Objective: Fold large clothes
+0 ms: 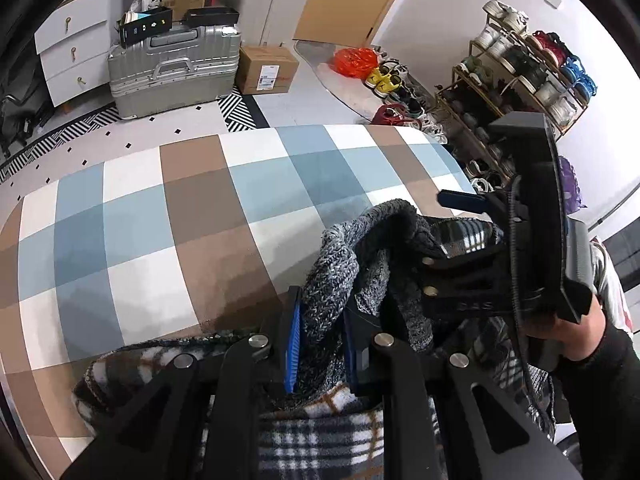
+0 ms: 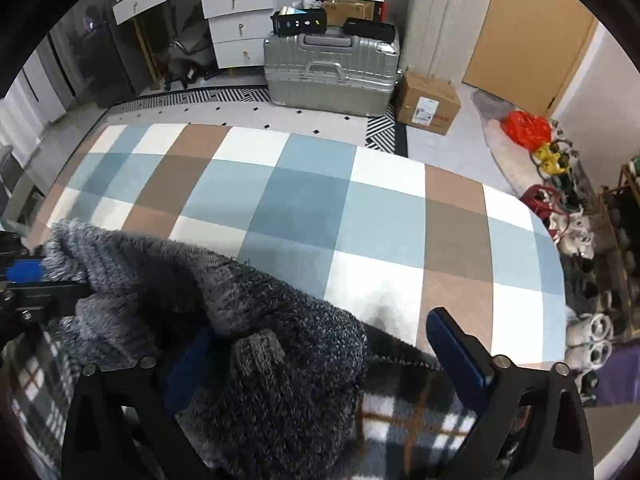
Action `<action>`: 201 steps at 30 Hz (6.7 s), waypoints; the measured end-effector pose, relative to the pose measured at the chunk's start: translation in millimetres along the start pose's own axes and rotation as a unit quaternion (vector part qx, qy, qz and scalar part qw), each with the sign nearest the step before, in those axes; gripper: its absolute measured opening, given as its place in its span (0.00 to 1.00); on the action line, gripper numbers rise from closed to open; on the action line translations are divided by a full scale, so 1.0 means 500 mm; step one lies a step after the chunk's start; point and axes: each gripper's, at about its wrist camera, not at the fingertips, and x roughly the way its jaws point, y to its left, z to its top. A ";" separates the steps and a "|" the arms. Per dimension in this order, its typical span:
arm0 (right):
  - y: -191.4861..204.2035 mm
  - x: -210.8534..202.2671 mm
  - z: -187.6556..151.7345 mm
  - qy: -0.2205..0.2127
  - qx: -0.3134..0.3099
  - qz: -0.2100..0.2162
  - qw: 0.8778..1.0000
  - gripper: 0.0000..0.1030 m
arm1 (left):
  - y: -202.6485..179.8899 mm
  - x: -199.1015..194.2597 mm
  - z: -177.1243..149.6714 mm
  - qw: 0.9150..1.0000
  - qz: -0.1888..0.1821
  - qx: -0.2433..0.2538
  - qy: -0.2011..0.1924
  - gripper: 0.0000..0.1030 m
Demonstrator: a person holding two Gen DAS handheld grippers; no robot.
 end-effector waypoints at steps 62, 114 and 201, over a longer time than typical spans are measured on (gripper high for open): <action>0.105 -0.367 -0.624 -0.134 0.009 0.138 0.981 0.15 | -0.191 -0.114 -0.479 0.996 -0.037 -0.070 -0.040 0.13; -0.182 -0.345 -0.548 0.032 0.088 0.059 0.994 0.77 | -0.058 -0.125 -0.438 0.983 -0.042 -0.176 -0.039 0.77; 0.041 -0.411 -0.587 -0.118 0.028 0.125 0.985 1.00 | -0.294 -0.143 -0.483 0.993 0.105 0.058 -0.001 0.81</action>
